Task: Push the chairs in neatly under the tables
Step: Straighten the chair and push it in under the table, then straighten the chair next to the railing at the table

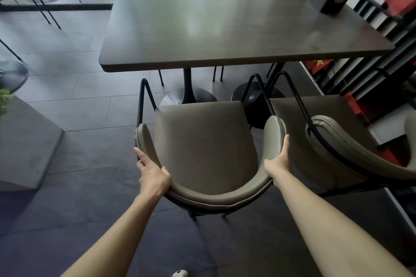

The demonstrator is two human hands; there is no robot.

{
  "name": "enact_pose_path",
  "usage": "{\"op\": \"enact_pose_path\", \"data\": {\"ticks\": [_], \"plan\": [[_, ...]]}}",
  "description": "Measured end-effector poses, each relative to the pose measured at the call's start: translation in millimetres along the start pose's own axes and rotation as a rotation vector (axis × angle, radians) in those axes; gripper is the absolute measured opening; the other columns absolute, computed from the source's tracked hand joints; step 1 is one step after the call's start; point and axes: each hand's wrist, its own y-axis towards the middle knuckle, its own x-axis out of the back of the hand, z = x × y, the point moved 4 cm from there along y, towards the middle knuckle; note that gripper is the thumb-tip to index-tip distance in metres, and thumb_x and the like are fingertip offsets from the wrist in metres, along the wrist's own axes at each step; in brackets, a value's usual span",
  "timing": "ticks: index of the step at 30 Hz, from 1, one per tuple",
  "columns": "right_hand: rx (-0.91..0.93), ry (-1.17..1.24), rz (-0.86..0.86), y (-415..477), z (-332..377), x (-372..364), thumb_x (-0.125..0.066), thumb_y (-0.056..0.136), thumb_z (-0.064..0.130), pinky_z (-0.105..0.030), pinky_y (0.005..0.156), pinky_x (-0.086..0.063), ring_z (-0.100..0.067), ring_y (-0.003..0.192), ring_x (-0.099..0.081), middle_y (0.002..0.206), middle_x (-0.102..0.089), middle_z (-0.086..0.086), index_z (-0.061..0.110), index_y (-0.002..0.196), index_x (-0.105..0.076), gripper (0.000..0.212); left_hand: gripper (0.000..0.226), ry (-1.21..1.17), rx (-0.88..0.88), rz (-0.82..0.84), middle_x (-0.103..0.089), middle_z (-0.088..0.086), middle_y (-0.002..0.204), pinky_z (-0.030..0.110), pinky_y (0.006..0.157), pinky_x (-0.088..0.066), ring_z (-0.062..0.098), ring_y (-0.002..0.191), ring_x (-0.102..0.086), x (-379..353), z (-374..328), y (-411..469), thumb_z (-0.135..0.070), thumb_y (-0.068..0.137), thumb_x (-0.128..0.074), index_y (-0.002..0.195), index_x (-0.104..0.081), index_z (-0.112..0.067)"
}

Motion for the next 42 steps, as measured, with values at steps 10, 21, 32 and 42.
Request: {"op": "enact_pose_path", "data": {"ticks": [10,21,32,42], "plan": [[0.017,-0.088,0.069,5,6,11,-0.06,0.089,0.007,-0.05,0.098,-0.048,-0.038,0.125,-0.051,0.152,-0.034,-0.016,0.051,0.144,0.018,0.105,0.094,0.094,0.033,-0.017,0.001,0.017,0.16,0.053,0.099,-0.045,0.052,0.123,-0.042,-8,-6,4,-0.014,0.093,-0.048,0.146,0.029,-0.023],[0.141,-0.058,0.082,-15,8,50,-0.05,0.093,0.021,-0.041,0.116,-0.024,-0.027,0.147,-0.021,0.163,-0.009,-0.004,0.044,0.15,0.002,0.081,0.089,0.342,-0.183,0.098,0.025,0.016,0.157,0.05,0.117,0.004,0.039,0.145,0.019,-79,-82,-62,-0.028,0.088,-0.052,0.152,0.011,-0.019],[0.145,0.031,-0.009,35,-22,217,-0.047,0.094,0.018,-0.039,0.114,-0.03,-0.029,0.143,-0.029,0.16,-0.022,-0.008,0.027,0.154,-0.01,0.071,0.079,0.261,-0.55,0.143,0.019,0.01,0.159,0.046,0.118,-0.003,0.031,0.147,0.015,-189,-238,-200,-0.031,0.091,-0.048,0.152,0.001,-0.02],[0.098,-0.026,0.01,124,-68,315,-0.047,0.094,0.02,-0.037,0.113,-0.027,-0.028,0.142,-0.031,0.157,-0.028,-0.008,0.023,0.154,-0.013,0.069,0.076,0.109,-0.426,0.264,0.012,0.017,0.159,0.038,0.12,-0.003,0.031,0.148,0.007,-287,-305,-242,-0.03,0.093,-0.047,0.152,-0.002,-0.013]]}}
